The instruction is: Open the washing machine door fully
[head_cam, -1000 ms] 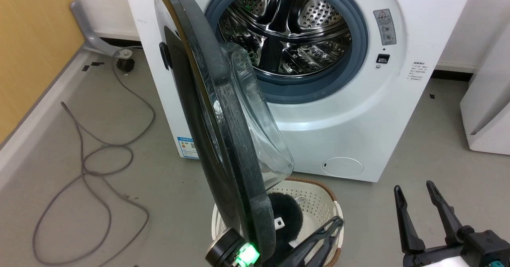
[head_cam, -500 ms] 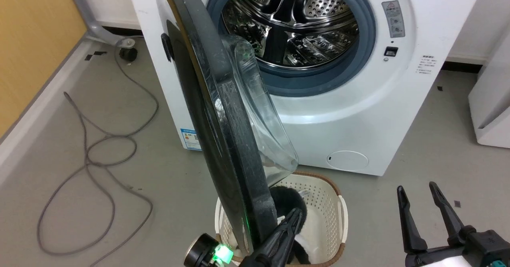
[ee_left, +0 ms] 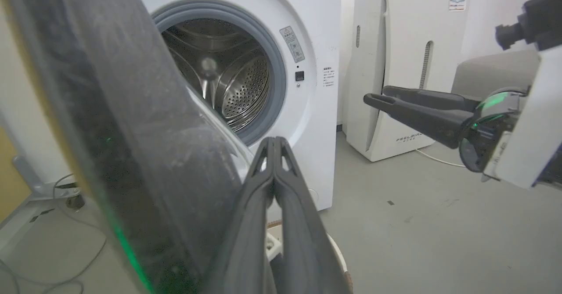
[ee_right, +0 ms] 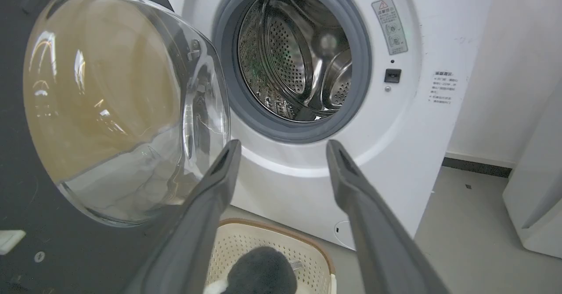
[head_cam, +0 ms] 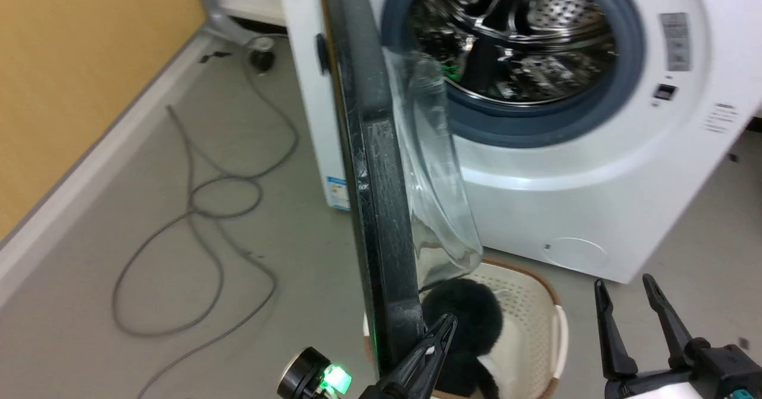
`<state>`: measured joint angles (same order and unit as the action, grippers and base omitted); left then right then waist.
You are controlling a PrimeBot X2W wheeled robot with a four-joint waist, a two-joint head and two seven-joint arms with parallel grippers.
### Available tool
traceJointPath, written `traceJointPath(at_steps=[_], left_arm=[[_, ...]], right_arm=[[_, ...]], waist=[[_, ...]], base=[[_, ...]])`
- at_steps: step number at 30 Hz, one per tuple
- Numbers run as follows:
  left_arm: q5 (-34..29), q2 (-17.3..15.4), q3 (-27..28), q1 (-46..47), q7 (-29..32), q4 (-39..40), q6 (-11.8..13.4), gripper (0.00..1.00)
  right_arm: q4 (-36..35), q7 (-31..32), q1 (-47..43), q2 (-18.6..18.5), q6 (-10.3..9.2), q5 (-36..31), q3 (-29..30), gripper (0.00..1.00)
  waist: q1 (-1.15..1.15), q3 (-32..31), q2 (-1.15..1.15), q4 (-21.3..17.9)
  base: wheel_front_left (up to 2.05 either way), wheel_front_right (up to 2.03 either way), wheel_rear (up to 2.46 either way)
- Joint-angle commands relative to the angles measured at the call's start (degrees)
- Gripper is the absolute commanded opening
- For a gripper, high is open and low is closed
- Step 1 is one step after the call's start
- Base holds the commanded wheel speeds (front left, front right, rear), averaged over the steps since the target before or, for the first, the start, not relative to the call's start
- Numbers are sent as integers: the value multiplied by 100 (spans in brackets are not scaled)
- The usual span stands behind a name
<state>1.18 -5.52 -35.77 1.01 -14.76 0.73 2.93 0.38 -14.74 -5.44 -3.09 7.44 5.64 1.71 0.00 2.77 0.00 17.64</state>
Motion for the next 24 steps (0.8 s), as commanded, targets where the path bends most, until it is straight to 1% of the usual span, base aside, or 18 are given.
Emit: traceJointPath(at_steps=[1, 4, 5, 6, 8, 9, 12, 18, 24], left_arm=[[-3, -54, 86, -32, -24, 24, 51, 0], [-6, -66, 93, -58, -24, 74, 59, 0], [-8, -81, 99, -89, -24, 104, 67, 0], [-10, -90, 100, -105, -24, 119, 70, 0], [-11, -115, 109, -143, -24, 143, 81, 0], [-11, -115, 109, -143, -24, 143, 81, 0], [-6, -146, 151, -205, -24, 177, 123, 0], [35, -189, 430, -367, -24, 284, 378, 0], [162, -239, 914, -367, -24, 328, 578, 0]], right_arm=[[8, -26, 31, 21, 5, 34, -16, 100], [11, -26, 31, 21, 5, 37, -75, 100], [9, -26, 38, 21, 5, 47, -113, 100], [9, -26, 40, 21, 5, 48, -122, 100], [12, -26, 57, 21, 5, 49, -139, 100], [12, -26, 57, 21, 5, 49, -139, 100], [19, -26, 98, 21, 5, 35, -170, 100], [70, -26, 285, 21, 5, -40, -324, 100], [84, -26, 326, 21, 5, -87, -337, 100]], waist=[[0, 30, 0, 247], [0, 67, 0, 559], [0, 91, 0, 753], [0, 104, 0, 855], [0, 130, 0, 1031], [0, 130, 0, 1031], [0, 177, 0, 1257], [0, 355, 0, 1359], [0, 470, 0, 1368]], base=[[0, 0, 0], [0, 0, 0], [0, 0, 0], [0, 0, 0], [0, 0, 0], [0, 0, 0], [0, 0, 0], [0, 0, 0], [0, 0, 0]])
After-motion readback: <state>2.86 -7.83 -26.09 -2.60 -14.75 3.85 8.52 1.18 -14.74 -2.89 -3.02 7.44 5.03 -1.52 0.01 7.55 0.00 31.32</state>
